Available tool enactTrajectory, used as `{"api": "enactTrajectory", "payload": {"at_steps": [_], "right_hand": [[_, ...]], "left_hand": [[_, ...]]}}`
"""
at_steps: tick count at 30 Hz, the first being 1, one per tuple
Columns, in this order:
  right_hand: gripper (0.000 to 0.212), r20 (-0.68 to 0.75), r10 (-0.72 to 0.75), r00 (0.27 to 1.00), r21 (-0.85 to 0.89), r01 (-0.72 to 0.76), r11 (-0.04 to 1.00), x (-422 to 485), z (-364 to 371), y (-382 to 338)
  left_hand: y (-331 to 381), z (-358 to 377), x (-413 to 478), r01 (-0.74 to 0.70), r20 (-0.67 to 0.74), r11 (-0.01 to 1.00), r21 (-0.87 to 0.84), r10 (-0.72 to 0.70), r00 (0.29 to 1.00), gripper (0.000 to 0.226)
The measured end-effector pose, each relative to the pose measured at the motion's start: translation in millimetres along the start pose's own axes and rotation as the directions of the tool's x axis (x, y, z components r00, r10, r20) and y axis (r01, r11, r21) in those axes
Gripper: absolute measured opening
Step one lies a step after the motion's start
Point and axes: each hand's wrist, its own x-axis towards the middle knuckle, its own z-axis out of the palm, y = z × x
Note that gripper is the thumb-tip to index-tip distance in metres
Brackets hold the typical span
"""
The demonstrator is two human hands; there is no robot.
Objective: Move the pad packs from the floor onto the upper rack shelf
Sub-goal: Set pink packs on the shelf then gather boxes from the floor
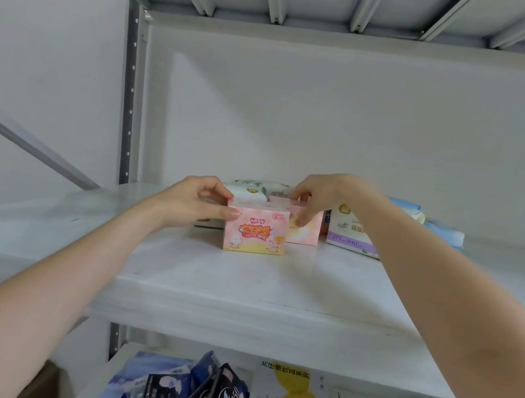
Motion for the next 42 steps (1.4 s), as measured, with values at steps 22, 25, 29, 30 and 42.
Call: {"api": "enactTrajectory", "payload": {"at_steps": [22,25,29,30,42], "right_hand": [[0.052,-0.34,0.345,0.875,0.597,-0.082,0.798,-144,11,10],[0.048,-0.336,0.393,0.856,0.686,-0.064,0.725,-169,21,12],[0.047,-0.34,0.461,0.82,0.788,-0.019,0.615,-207,30,11],[0.048,-0.339,0.471,0.814,0.804,-0.009,0.594,-216,32,10],[0.046,-0.369,0.443,0.817,0.881,0.155,0.447,-354,59,-2]], "left_hand": [[31,-11,-61,0.049,0.017,0.992,-0.116,-0.047,0.999,0.056],[38,-3,-72,0.029,0.011,0.991,-0.13,-0.028,1.0,0.073],[49,10,-88,-0.007,-0.021,0.984,-0.18,0.004,1.0,0.05],[53,12,-93,-0.015,-0.036,0.98,-0.196,0.008,0.999,0.045],[111,60,-208,-0.066,-0.121,0.953,-0.295,0.031,0.992,0.071]]}}
